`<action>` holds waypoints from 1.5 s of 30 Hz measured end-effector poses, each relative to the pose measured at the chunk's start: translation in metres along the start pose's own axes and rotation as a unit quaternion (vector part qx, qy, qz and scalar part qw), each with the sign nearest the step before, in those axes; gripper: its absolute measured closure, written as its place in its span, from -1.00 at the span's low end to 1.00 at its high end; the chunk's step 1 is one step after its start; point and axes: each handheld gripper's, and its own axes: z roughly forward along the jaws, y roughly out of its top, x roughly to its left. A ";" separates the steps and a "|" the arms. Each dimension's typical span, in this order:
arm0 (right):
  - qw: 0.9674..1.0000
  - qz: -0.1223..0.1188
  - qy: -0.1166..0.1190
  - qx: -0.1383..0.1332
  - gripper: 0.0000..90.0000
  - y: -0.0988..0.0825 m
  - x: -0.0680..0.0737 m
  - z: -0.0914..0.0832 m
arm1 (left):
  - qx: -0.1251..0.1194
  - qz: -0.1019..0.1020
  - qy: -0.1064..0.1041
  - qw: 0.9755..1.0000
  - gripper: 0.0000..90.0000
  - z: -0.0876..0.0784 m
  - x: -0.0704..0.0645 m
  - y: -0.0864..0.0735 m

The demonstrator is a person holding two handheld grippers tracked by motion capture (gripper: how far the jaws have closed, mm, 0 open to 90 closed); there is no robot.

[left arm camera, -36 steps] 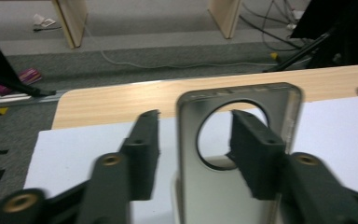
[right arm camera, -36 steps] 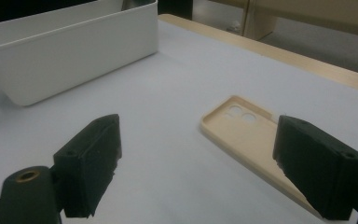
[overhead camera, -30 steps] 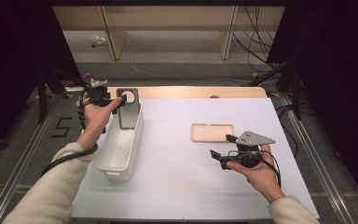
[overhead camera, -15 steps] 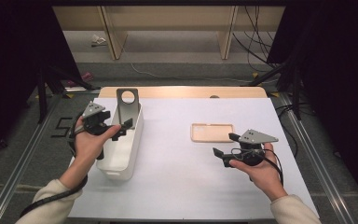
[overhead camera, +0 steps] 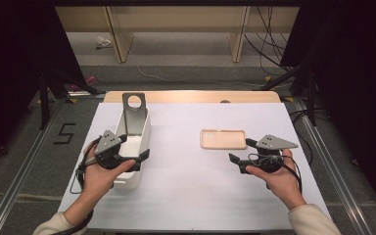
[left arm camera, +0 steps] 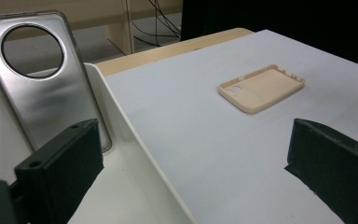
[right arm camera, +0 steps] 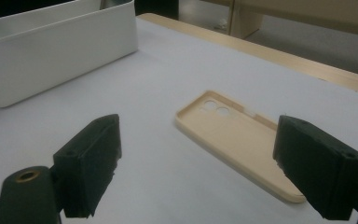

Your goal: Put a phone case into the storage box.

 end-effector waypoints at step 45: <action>1.000 0.008 -0.030 0.001 -0.64 -0.005 -0.012 -0.003 | 0.005 0.032 -0.019 0.999 -0.89 -0.015 -0.015 -0.017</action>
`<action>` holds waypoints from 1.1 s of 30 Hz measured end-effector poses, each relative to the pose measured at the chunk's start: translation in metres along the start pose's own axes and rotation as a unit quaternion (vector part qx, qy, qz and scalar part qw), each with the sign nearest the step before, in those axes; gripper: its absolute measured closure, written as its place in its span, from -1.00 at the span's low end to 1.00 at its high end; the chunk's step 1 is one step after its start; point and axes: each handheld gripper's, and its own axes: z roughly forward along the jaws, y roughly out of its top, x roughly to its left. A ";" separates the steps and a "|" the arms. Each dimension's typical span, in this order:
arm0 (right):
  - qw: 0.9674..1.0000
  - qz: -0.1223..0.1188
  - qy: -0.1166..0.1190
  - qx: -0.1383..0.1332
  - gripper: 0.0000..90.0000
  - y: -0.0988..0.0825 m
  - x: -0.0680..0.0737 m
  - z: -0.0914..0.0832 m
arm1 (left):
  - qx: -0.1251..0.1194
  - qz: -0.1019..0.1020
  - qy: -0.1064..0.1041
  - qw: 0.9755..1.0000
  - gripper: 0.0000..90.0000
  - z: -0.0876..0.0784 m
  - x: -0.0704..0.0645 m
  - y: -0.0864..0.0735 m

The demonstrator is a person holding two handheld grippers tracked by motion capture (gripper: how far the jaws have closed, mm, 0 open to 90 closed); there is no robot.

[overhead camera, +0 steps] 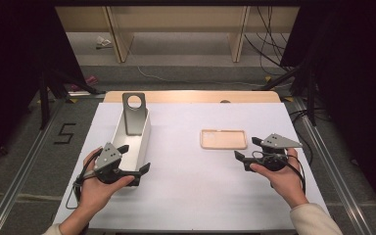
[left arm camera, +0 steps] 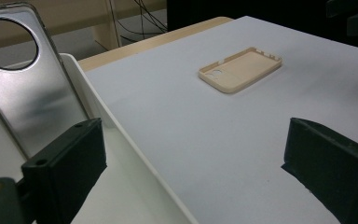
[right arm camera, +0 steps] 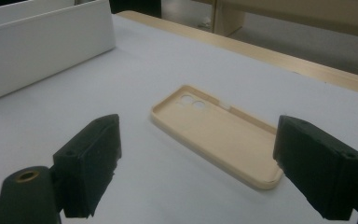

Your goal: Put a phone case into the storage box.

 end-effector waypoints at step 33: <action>0.997 -0.027 -0.010 0.069 1.00 0.013 -0.026 0.021 | -0.003 -0.019 0.005 1.000 -0.86 0.001 0.002 0.001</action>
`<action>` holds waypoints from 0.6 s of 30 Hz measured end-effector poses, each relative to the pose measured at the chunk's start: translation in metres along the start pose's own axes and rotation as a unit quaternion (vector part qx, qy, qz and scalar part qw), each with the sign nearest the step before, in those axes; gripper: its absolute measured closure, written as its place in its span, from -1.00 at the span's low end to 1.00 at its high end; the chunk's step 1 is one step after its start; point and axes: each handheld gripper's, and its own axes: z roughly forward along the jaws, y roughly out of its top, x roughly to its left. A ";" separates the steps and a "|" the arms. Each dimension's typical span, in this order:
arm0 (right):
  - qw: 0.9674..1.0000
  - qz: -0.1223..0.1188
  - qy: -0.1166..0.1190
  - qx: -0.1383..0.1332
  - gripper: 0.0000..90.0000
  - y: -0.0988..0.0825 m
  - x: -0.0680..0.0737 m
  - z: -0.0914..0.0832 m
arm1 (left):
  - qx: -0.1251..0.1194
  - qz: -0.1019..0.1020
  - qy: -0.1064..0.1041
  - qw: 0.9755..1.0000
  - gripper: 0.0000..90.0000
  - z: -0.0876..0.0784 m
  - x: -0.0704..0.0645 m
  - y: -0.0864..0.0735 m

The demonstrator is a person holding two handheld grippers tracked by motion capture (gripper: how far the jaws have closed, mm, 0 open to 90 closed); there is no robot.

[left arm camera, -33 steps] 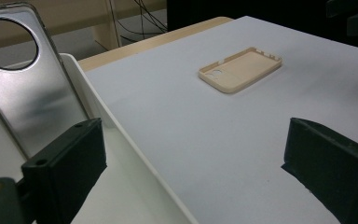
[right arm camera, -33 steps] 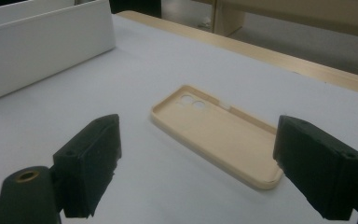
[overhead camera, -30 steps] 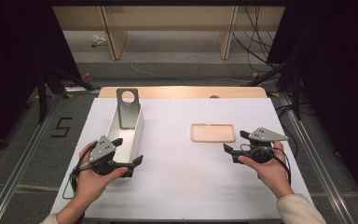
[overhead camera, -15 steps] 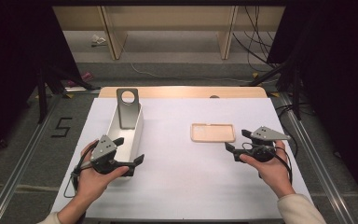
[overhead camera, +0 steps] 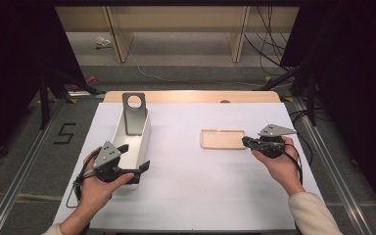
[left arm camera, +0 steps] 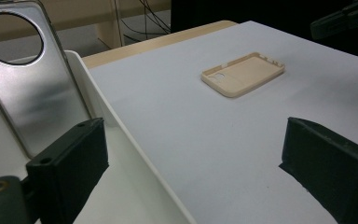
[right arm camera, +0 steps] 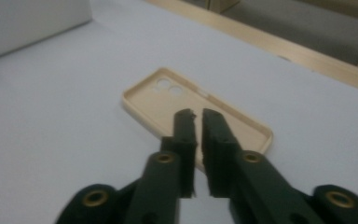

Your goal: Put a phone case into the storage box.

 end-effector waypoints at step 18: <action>0.995 0.020 -0.028 0.096 1.00 -0.002 -0.028 0.048 | -0.001 0.005 0.008 1.000 -0.84 -0.001 0.005 -0.001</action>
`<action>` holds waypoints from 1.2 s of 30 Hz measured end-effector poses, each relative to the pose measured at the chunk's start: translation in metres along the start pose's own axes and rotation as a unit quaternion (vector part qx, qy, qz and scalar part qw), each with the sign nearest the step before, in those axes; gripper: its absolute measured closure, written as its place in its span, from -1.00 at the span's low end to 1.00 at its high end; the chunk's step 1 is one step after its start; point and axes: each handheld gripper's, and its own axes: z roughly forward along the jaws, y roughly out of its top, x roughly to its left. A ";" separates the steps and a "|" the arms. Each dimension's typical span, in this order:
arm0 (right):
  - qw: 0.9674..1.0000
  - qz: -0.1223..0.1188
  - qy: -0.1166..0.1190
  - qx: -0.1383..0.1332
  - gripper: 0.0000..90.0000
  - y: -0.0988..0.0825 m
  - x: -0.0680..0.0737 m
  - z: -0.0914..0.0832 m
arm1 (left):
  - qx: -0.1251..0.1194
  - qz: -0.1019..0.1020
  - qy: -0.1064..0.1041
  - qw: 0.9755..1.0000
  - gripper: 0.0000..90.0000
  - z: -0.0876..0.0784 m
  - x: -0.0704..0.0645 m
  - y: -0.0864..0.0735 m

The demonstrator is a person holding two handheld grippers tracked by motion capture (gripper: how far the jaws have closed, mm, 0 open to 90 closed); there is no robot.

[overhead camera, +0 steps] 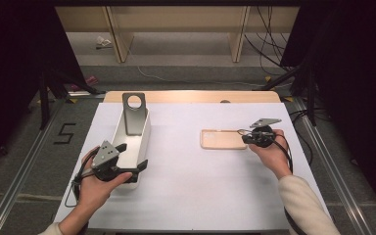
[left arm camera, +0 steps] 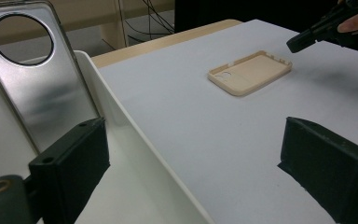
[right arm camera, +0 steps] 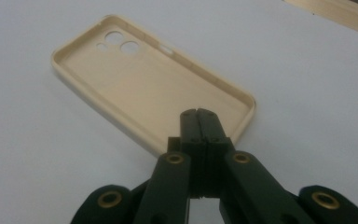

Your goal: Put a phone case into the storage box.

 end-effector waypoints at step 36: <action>0.998 -0.005 0.018 0.058 1.00 -0.005 0.001 0.016 | 0.005 0.005 -0.005 1.000 -0.83 0.002 -0.002 -0.001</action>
